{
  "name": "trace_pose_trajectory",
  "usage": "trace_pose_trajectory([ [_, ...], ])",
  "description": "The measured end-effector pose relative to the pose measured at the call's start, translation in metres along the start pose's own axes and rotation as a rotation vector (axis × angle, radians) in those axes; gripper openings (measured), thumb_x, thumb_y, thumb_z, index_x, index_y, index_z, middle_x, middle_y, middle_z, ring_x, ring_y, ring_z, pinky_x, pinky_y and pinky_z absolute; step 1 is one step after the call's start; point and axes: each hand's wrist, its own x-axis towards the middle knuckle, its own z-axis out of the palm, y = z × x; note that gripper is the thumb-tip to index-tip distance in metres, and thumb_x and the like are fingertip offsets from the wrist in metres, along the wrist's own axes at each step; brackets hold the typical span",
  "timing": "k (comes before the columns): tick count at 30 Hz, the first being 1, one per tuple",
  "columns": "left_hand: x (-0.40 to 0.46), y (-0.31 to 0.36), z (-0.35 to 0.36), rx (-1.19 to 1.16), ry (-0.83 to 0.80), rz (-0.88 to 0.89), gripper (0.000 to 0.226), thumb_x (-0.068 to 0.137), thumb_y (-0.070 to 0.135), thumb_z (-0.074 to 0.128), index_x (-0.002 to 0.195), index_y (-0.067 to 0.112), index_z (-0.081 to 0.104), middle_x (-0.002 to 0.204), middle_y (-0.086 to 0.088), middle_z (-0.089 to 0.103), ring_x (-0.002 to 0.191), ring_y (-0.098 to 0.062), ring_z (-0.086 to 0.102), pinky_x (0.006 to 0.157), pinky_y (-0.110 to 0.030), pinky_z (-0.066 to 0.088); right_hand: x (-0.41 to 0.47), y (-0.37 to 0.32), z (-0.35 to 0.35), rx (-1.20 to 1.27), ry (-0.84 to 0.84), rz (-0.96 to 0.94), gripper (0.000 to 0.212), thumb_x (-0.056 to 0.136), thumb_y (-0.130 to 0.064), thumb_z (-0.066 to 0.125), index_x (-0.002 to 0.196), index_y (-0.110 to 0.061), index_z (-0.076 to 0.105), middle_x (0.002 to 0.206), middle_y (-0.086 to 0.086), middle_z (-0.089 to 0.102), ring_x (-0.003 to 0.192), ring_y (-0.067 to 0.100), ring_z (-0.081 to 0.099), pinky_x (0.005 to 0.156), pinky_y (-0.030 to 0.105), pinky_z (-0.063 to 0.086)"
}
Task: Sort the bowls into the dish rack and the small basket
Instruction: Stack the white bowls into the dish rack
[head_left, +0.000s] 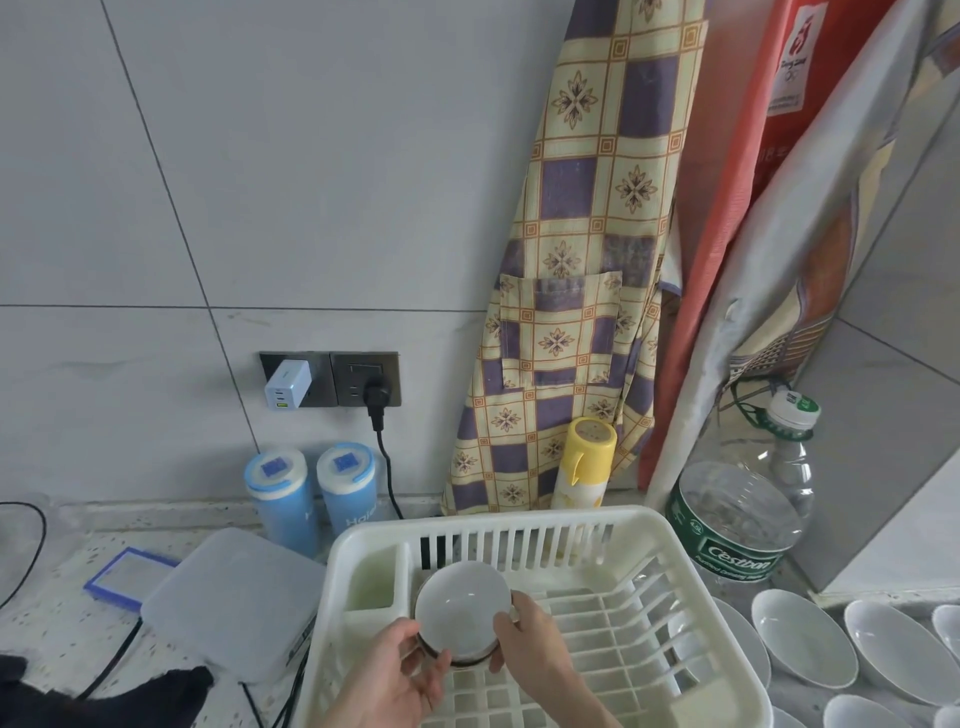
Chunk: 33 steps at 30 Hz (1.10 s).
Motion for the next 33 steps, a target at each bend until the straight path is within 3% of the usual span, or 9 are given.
trace_pose_trajectory([
  [5,-0.005,-0.001,0.001,-0.003,0.016,0.010,0.027,0.094,0.016,0.049,0.112,-0.001,0.059,0.101,-0.014,0.057,0.049,-0.025,0.066,0.037,-0.024,0.040,0.002,0.004,0.000,0.060,-0.011,0.042,0.038,0.093,-0.024,0.042,0.131,-0.022,0.044,0.062,-0.002,0.070,0.044,-0.003,0.052,0.049,0.016,0.038],
  [12,-0.017,-0.003,0.003,-0.053,-0.022,0.030,0.026,0.094,0.017,0.049,0.111,0.000,0.060,0.105,-0.014,0.058,0.055,-0.023,0.068,0.037,-0.025,0.044,0.001,0.006,0.000,0.178,-0.022,0.184,0.039,0.092,-0.030,0.049,0.130,-0.021,0.047,0.065,0.000,0.072,0.043,0.009,0.046,0.040,0.019,0.035],
  [16,-0.026,-0.002,0.004,-0.075,-0.049,0.044,0.031,0.094,0.014,0.050,0.119,0.000,0.060,0.108,-0.013,0.062,0.065,-0.022,0.068,0.041,-0.026,0.045,-0.003,0.005,0.003,0.275,-0.062,0.280,0.024,0.096,-0.038,0.049,0.104,-0.018,0.058,0.068,0.002,0.076,0.036,0.009,0.043,0.035,0.017,0.026],
  [19,-0.030,-0.002,0.004,-0.085,-0.060,0.072,0.035,0.095,0.012,0.048,0.126,-0.003,0.057,0.112,-0.013,0.064,0.077,-0.021,0.070,0.052,-0.027,0.042,-0.003,0.001,0.005,0.402,-0.081,0.301,0.022,0.098,-0.036,0.051,0.098,-0.016,0.059,0.071,0.007,0.076,0.038,0.009,0.042,0.035,0.018,0.023],
  [24,-0.038,0.000,0.004,-0.137,-0.116,0.100,0.035,0.098,0.010,0.045,0.126,-0.010,0.053,0.124,-0.023,0.064,0.088,-0.027,0.072,0.053,-0.028,0.056,-0.006,-0.001,0.006,0.581,-0.105,0.372,0.015,0.097,-0.036,0.056,0.099,-0.021,0.055,0.075,0.012,0.074,0.037,0.007,0.041,0.033,0.017,0.024],
  [27,-0.044,0.000,0.001,-0.169,-0.116,0.128,0.026,0.098,0.009,0.046,0.114,-0.010,0.053,0.124,-0.028,0.062,0.086,-0.027,0.074,0.057,-0.030,0.059,-0.011,-0.001,0.004,0.727,-0.153,0.441,0.018,0.097,-0.039,0.055,0.100,-0.022,0.050,0.074,0.012,0.072,0.040,0.009,0.044,0.032,0.016,0.024],
  [29,-0.049,0.000,0.000,-0.186,-0.090,0.145,0.018,0.098,0.009,0.047,0.106,-0.007,0.052,0.126,-0.030,0.059,0.090,-0.028,0.071,0.056,-0.029,0.060,-0.019,-0.002,0.003,0.859,-0.203,0.478,0.022,0.097,-0.038,0.052,0.102,-0.017,0.048,0.083,0.014,0.066,0.044,0.011,0.046,0.032,0.016,0.023],
  [33,-0.065,-0.010,0.005,-0.172,-0.023,0.202,0.026,0.096,0.006,0.048,0.121,-0.001,0.050,0.118,-0.024,0.060,0.086,-0.026,0.067,0.065,-0.029,0.051,-0.043,-0.007,-0.007,0.885,-0.164,0.376,0.026,0.096,-0.031,0.055,0.119,-0.018,0.049,0.118,0.009,0.058,0.059,0.015,0.060,0.036,0.017,0.026],
])
